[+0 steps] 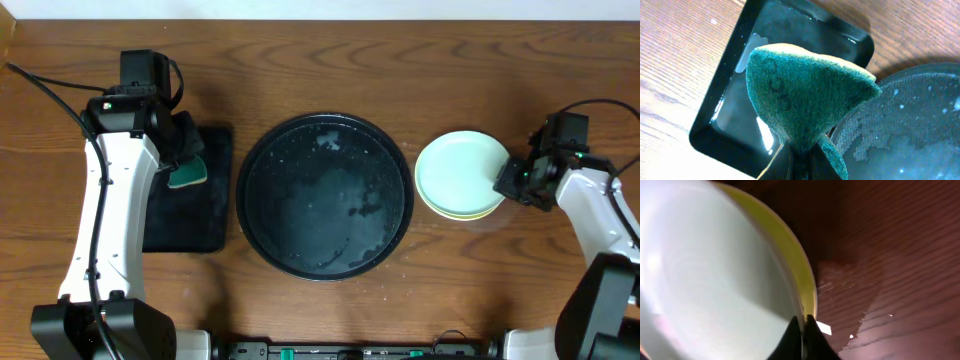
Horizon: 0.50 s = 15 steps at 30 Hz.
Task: Clean dirty plates on tray and stack at the side
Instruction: 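Lower the green plate onto the yellow plate stack and release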
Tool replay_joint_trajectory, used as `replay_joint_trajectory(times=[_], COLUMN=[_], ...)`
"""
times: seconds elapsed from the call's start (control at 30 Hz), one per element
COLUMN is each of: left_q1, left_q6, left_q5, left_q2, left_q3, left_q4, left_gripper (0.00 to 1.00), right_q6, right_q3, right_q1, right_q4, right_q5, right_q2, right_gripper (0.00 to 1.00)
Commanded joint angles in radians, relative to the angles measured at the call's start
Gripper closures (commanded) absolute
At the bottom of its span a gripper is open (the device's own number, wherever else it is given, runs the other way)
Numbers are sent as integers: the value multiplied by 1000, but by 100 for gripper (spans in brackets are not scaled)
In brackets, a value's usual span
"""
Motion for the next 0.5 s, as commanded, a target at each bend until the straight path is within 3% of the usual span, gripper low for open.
replay_joint_trajectory(times=[0.0,0.07,0.3,0.4,0.47], left_q1=[4,4,5,5,5], left_q6=[57,82,171,213,231], left_q5=[-2,-2,-3,-14,-26], left_q2=[5,5,7,8,10], left_q3=[-5,-6,-48,-101,-151], left_q4=[-22,-33,-22,38,103], left_gripper=[93,93,93,92,93], right_q6=[-6,-5,-38,-75,-95], right_q3=[-2,10,191,285,337], right_q1=[14,14,19,31,46], right_q4=[-11,-31,-209,-283,-319], right_q5=[-16,-16,-38,-49,-49], right_q2=[11,9,9,9,9], right_gripper=[77,58,42,23,18])
